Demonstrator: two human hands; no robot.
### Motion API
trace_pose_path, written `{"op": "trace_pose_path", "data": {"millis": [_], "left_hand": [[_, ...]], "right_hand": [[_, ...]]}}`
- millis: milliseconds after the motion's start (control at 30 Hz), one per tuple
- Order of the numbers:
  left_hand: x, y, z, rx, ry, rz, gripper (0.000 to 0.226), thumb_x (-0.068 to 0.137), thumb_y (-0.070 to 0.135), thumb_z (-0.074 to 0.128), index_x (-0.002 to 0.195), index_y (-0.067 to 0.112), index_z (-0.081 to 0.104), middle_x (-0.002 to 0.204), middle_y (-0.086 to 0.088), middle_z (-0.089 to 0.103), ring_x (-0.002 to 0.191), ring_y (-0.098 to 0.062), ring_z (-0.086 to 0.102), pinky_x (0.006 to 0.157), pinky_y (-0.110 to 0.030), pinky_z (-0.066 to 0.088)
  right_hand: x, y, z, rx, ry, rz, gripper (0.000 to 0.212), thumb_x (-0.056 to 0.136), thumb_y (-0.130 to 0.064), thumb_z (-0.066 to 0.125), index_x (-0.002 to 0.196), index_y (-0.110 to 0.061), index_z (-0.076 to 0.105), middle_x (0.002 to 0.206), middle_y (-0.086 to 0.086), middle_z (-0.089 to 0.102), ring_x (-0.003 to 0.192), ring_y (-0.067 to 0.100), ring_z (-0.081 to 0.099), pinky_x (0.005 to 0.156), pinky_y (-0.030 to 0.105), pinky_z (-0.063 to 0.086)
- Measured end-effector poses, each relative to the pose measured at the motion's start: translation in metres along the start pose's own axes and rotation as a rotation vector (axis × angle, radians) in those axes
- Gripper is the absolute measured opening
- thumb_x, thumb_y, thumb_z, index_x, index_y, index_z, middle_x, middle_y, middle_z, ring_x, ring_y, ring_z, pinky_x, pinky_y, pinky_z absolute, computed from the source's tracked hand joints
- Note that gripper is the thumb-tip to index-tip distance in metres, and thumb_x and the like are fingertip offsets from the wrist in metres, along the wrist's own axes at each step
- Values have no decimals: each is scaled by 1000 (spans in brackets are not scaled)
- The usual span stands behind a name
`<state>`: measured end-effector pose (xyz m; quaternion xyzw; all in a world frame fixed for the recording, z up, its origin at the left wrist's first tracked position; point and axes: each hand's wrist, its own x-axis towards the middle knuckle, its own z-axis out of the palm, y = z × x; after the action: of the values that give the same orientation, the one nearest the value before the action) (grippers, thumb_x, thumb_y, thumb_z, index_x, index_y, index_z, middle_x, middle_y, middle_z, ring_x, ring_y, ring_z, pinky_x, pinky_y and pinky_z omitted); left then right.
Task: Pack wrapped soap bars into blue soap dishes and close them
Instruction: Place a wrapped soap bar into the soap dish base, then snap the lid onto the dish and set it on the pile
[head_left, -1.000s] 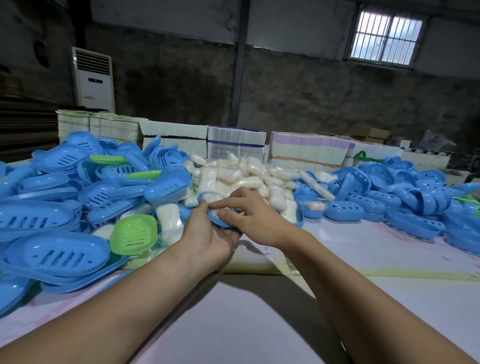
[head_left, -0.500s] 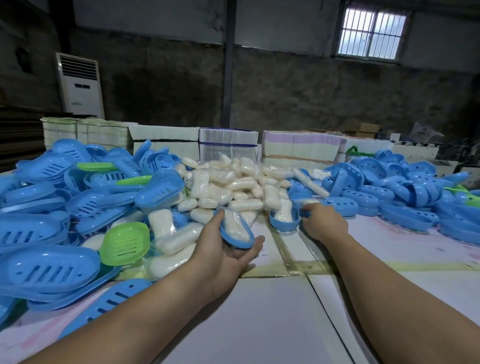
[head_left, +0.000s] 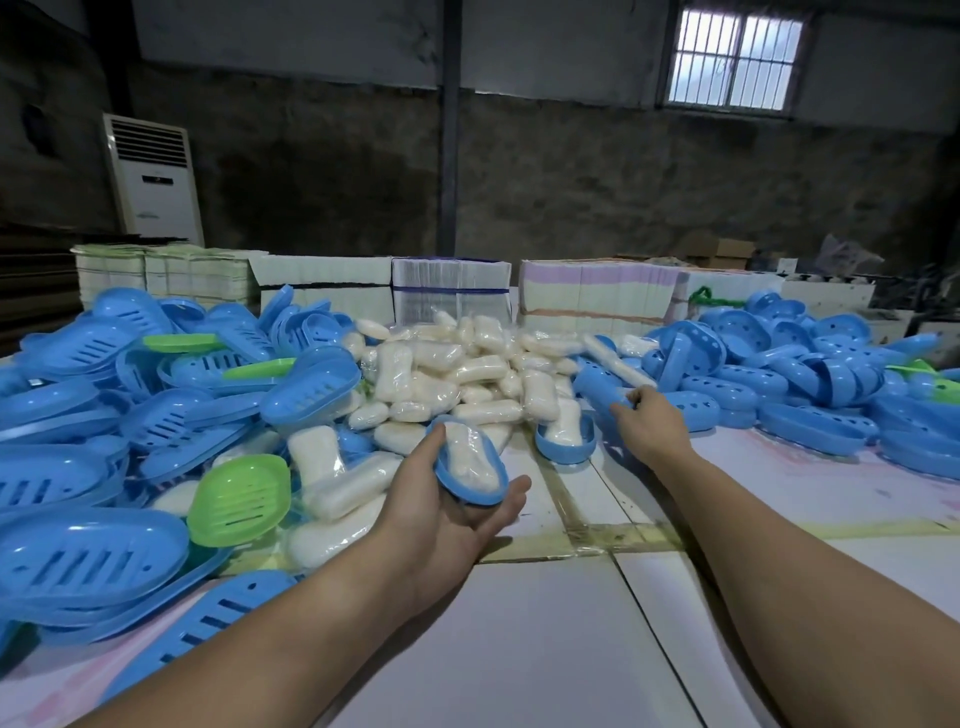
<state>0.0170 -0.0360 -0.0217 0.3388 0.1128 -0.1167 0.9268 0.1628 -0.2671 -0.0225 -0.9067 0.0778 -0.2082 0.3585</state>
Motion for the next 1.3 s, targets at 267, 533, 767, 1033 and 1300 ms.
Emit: {"op": "trace_pose_path", "data": {"millis": [267, 533, 767, 1033, 1300], "left_hand": [[-7, 4, 3, -32, -4, 11, 55, 97, 50, 57, 132, 8, 55, 117, -27, 62, 96, -44, 69, 75, -48, 59], [-6, 4, 2, -56, -21, 5, 54, 97, 51, 56, 129, 8, 56, 115, -28, 62, 99, -43, 68, 80, -45, 61], [1, 9, -1, -97, -48, 72, 52, 100, 49, 52, 134, 10, 57, 118, -21, 64, 100, -40, 66, 79, -47, 56], [4, 15, -4, 16, -59, 206, 40, 102, 43, 45, 125, 18, 67, 121, -9, 73, 118, -27, 63, 97, -42, 50], [3, 15, -2, 64, -29, 223, 39, 102, 42, 46, 127, 19, 66, 114, -5, 74, 100, -22, 67, 86, -37, 52]], "right_hand": [[-3, -8, -28, 882, -405, 301, 25, 101, -22, 47, 77, -22, 40, 53, -6, 29, 45, 9, 23, 37, 20, 18], [-16, -19, -44, 1303, -558, 297, 31, 102, -22, 44, 72, -22, 38, 47, -8, 24, 38, 6, 18, 35, 17, 13], [-55, -76, -25, 1265, -1053, 193, 37, 89, -32, 45, 56, -18, 44, 50, -7, 15, 44, 8, 10, 39, 19, 9], [-98, -116, 0, 156, -802, -92, 66, 81, -83, 39, 79, -19, 55, 50, -6, 39, 42, 10, 29, 43, 22, 24], [-107, -118, 9, 205, -512, -563, 65, 83, -62, 56, 143, -44, 39, 126, -14, 54, 113, 11, 55, 95, 30, 46]]}}
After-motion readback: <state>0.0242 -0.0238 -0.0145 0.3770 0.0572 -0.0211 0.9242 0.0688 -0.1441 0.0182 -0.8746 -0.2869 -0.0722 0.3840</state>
